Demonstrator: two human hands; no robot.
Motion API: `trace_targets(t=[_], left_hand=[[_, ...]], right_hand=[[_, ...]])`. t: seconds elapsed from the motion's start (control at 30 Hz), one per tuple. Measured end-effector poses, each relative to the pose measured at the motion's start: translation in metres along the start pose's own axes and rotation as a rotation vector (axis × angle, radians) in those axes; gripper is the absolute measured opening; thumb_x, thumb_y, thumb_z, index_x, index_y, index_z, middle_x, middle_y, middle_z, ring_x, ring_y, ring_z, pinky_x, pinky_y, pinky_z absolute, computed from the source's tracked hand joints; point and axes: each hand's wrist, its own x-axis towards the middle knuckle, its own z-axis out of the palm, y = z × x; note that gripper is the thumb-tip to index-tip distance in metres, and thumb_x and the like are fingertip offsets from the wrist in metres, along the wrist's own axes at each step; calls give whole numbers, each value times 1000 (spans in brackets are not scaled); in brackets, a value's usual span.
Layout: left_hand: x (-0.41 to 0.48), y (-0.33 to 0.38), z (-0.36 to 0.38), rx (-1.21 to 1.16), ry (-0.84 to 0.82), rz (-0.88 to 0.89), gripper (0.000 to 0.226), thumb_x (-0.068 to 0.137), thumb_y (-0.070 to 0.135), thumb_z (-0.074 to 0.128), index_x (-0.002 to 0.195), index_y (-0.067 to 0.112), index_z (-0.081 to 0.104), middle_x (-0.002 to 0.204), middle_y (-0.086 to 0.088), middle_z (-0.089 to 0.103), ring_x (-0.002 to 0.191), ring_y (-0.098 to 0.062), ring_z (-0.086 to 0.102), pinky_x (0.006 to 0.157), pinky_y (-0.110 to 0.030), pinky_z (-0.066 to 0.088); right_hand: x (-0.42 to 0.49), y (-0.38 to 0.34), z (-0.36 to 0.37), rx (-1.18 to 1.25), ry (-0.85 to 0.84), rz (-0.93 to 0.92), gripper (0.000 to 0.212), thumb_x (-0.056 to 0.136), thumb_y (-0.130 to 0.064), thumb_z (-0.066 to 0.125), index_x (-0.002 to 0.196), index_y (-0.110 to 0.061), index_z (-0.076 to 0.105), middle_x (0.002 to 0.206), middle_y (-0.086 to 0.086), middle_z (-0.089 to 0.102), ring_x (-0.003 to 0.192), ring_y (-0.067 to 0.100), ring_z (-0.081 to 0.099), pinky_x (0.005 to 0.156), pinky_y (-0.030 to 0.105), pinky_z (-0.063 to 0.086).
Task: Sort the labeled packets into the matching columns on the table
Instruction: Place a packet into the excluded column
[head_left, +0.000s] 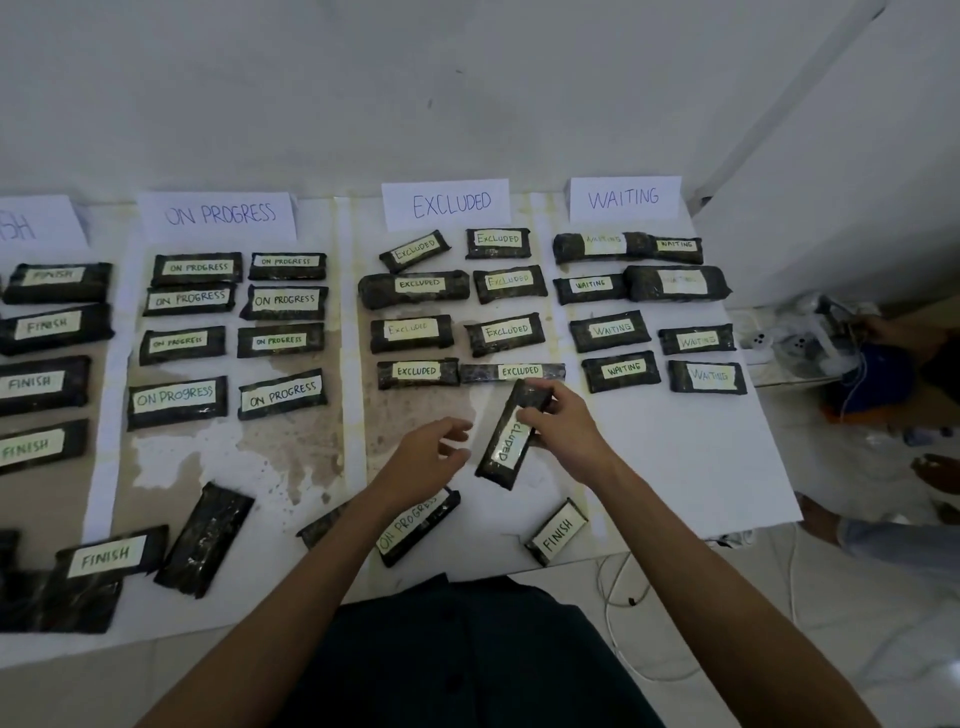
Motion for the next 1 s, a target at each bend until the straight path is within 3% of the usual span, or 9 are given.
trace_targets(t=[0.13,0.27,0.5,0.63,0.7,0.83,1.0], left_hand=[[0,14,4,-106,-65,-38,32,91,19,55,122,23,55,103,5,65,88,-16,63,68,-30,56],[-1,21,7,-221,-71,-82,31,92,16,53,122,19,54,98,1,66,88,-19,65,74,-33,55],[2,22,2,-513,71,-197,25,94,21,51,118,16,52,101,-11,66,84,-23,68,66,-32,57],[2,16,3,-496,87,-200,13,94,16,52,103,9,57,97,-12,67,81,-21,69,64,-28,56],[6,15,6,-558,115,-244,11,94,15,51,101,7,56,96,-12,67,81,-21,69,62,-26,56],[17,12,11,-660,133,-317,14,95,13,50,105,4,54,96,-11,66,83,-23,69,62,-26,57],[31,8,18,-535,108,-334,20,94,12,51,112,5,54,100,-11,66,86,-20,68,66,-28,57]], right_hand=[[-4,-1,4,191,2,27,33,86,6,59,113,-11,54,101,18,60,93,33,64,77,46,57],[-6,-2,9,166,-19,26,36,85,4,60,119,-6,52,100,15,66,86,27,66,72,40,56],[-9,-6,14,-420,-255,-169,24,82,-15,70,105,-18,69,99,-2,70,88,7,64,78,21,49],[-8,-8,17,-467,-219,-188,43,75,-18,78,115,-20,61,99,-2,67,85,8,62,74,21,47],[-7,-6,15,-603,-198,-257,54,71,-21,81,119,-23,56,104,-6,61,86,7,58,72,19,47],[1,7,5,-1033,-175,-518,62,68,-22,80,124,-20,54,113,2,57,104,20,52,87,35,47],[20,15,-4,-1218,-96,-623,58,69,-11,74,125,-12,57,118,12,59,105,32,54,84,42,47]])
